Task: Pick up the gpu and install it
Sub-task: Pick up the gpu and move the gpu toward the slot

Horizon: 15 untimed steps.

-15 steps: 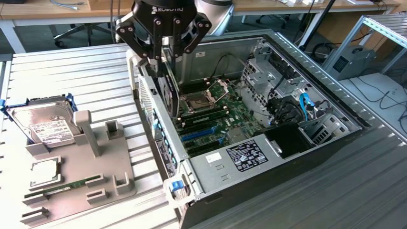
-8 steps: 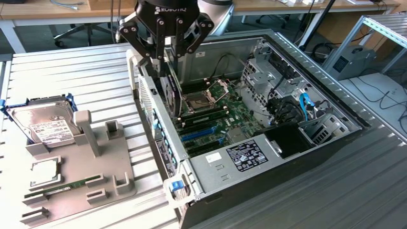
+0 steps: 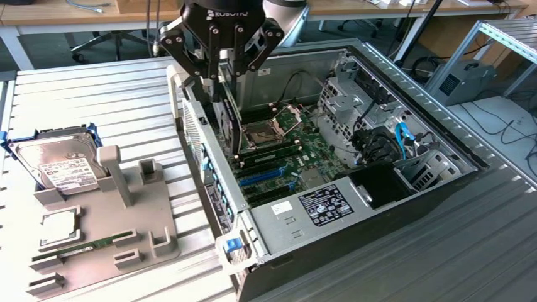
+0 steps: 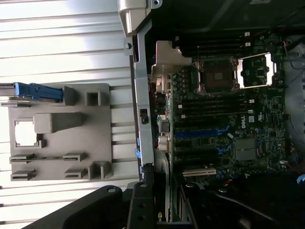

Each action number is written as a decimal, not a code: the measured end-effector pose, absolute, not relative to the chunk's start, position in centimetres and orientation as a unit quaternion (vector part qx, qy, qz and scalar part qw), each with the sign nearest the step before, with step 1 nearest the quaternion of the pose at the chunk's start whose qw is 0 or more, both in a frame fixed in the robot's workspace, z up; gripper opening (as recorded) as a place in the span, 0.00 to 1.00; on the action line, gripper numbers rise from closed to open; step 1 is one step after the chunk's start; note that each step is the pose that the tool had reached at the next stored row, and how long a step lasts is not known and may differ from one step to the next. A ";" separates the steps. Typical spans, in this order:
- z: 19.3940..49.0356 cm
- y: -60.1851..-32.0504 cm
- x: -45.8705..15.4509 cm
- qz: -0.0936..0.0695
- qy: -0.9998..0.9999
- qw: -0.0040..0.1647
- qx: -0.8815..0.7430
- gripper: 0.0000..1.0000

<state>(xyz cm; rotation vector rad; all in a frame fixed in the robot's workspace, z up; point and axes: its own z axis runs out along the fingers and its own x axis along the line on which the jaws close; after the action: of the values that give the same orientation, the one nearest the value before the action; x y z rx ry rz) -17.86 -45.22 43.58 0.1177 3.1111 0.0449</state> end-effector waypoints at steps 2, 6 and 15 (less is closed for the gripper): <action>43.5 -45.2 -17.8 0.014 0.999 0.014 0.038 0.26; 43.5 -45.2 -17.6 0.014 0.999 0.014 0.038 0.26; 43.1 -45.2 -16.8 0.013 0.999 0.014 0.038 0.26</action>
<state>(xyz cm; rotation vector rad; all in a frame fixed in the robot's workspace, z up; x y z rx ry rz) -16.82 -45.21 43.07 0.1177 3.1111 0.0414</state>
